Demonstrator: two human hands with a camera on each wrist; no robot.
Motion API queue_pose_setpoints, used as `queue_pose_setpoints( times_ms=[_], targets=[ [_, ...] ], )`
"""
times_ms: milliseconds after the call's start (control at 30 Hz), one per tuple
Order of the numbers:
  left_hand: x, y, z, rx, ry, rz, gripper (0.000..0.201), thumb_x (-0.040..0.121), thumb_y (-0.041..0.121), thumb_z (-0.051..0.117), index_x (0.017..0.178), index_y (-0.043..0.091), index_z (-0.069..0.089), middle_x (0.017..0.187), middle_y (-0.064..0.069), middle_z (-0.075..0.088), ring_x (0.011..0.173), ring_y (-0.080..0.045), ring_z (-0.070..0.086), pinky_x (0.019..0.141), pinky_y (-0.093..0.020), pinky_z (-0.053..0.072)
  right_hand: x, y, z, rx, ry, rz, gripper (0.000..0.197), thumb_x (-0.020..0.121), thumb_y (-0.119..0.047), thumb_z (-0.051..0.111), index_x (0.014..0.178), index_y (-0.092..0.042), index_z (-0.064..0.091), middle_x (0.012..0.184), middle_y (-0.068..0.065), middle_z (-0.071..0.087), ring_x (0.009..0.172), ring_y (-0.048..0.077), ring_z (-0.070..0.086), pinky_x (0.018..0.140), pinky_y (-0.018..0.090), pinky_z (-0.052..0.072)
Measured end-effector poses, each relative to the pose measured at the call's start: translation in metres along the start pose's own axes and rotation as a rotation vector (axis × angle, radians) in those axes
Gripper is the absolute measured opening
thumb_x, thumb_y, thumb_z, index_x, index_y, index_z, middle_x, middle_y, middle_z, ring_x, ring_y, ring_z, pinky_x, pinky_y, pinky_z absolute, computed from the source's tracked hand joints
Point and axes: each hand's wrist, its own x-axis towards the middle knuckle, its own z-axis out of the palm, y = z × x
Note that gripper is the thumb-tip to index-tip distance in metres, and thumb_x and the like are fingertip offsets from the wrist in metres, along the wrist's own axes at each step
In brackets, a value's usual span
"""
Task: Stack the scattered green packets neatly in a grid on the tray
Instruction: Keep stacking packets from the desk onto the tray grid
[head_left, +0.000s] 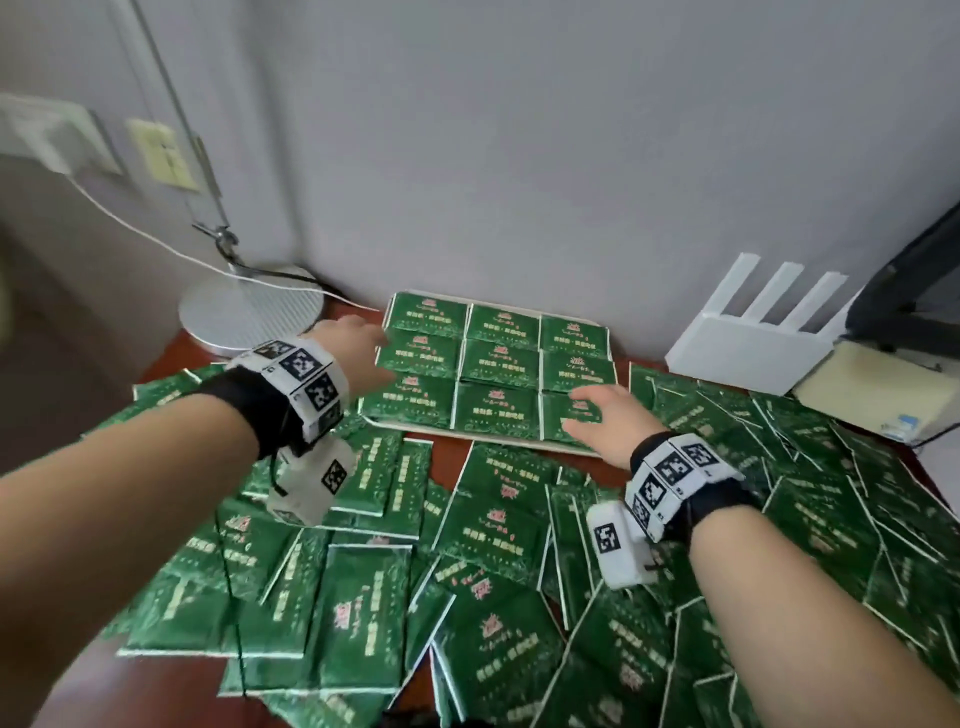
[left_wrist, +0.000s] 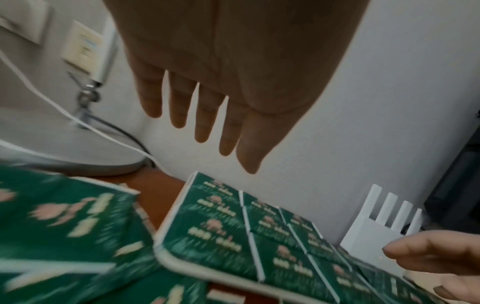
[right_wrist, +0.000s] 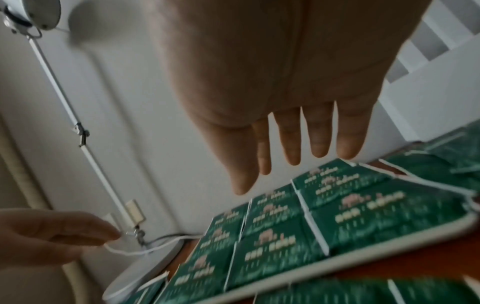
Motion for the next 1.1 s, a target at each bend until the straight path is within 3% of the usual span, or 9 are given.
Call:
queue_pose_setpoints(
  times_ms=[67,267,433,533,700,833,933,1000,1100],
  targets=[
    [-0.030,-0.028,0.017,0.011,-0.045,-0.015,0.046,0.083,0.046,0.055,0.126,0.028,0.053,0.132,-0.003,0.049,0.120,-0.026,0.048,0.100,-0.040,0.042,-0.010,-0.018,0.026,-0.035,-0.087,0.003,0.047,0.091,-0.035,0.053,0.135,-0.024,0.042,0.147,0.007,0.030,0.129,0.022,0.041,0.105,0.030,0.032],
    [-0.107,-0.095,0.079,0.048,-0.255,-0.094,0.056,0.085,0.048,0.054,0.137,0.035,0.038,0.147,0.002,0.032,0.134,-0.024,0.031,0.108,-0.043,0.034,-0.021,-0.087,0.105,0.018,-0.202,-0.075,0.045,0.091,-0.034,0.054,0.133,-0.022,0.045,0.141,0.002,0.044,0.122,0.020,0.048,0.102,0.029,0.039],
    [-0.154,-0.126,0.121,0.053,-0.359,-0.091,0.070,0.085,0.045,0.058,0.143,0.041,0.020,0.156,0.004,0.005,0.141,-0.025,0.016,0.110,-0.043,0.032,-0.016,-0.141,0.147,-0.091,-0.206,-0.236,0.052,0.091,-0.035,0.054,0.139,-0.025,0.036,0.151,0.001,0.024,0.136,0.023,0.030,0.111,0.035,0.027],
    [-0.167,-0.136,0.138,0.008,-0.330,-0.058,0.074,0.085,0.038,0.061,0.143,0.041,0.016,0.156,0.006,-0.004,0.143,-0.025,0.006,0.112,-0.042,0.029,-0.013,-0.159,0.167,-0.239,-0.236,-0.261,0.061,0.091,-0.037,0.053,0.144,-0.025,0.026,0.154,-0.001,0.016,0.140,0.021,0.020,0.113,0.042,0.023],
    [-0.170,-0.139,0.137,-0.129,-0.299,-0.048,0.046,0.086,0.047,0.055,0.130,0.041,0.041,0.151,0.006,0.014,0.139,-0.024,0.015,0.112,-0.043,0.026,-0.017,-0.166,0.176,-0.365,-0.132,-0.243,0.044,0.092,-0.043,0.044,0.133,-0.028,0.041,0.141,0.000,0.034,0.129,0.023,0.034,0.106,0.040,0.028],
    [-0.162,-0.134,0.131,-0.203,-0.251,-0.159,0.030,0.085,0.046,0.056,0.110,0.030,0.059,0.137,0.002,0.031,0.125,-0.019,0.033,0.104,-0.036,0.039,-0.021,-0.164,0.169,-0.405,-0.195,-0.173,0.037,0.096,-0.044,0.036,0.115,-0.022,0.059,0.129,0.006,0.046,0.120,0.028,0.040,0.103,0.040,0.034],
    [-0.152,-0.130,0.132,-0.225,-0.186,-0.268,0.047,0.080,0.031,0.067,0.122,0.024,0.049,0.135,-0.001,0.036,0.121,-0.021,0.040,0.100,-0.034,0.043,-0.019,-0.156,0.167,-0.415,-0.163,-0.119,0.033,0.091,-0.042,0.049,0.110,-0.018,0.061,0.130,0.007,0.043,0.120,0.026,0.040,0.104,0.039,0.036],
    [-0.146,-0.128,0.132,-0.265,-0.187,-0.317,0.065,0.077,0.027,0.070,0.133,0.024,0.037,0.136,-0.003,0.037,0.124,-0.022,0.040,0.103,-0.036,0.039,-0.014,-0.150,0.167,-0.350,-0.108,-0.147,0.038,0.085,-0.038,0.060,0.118,-0.021,0.053,0.139,0.006,0.035,0.127,0.025,0.034,0.107,0.038,0.031],
    [-0.139,-0.130,0.130,-0.314,-0.211,-0.371,0.080,0.076,0.023,0.071,0.141,0.023,0.025,0.138,-0.004,0.040,0.128,-0.024,0.038,0.106,-0.039,0.037,-0.001,-0.149,0.162,-0.280,-0.196,-0.181,0.079,0.080,-0.034,0.068,0.143,-0.024,0.023,0.155,0.002,0.012,0.142,0.023,0.013,0.114,0.044,0.018]
  ],
)
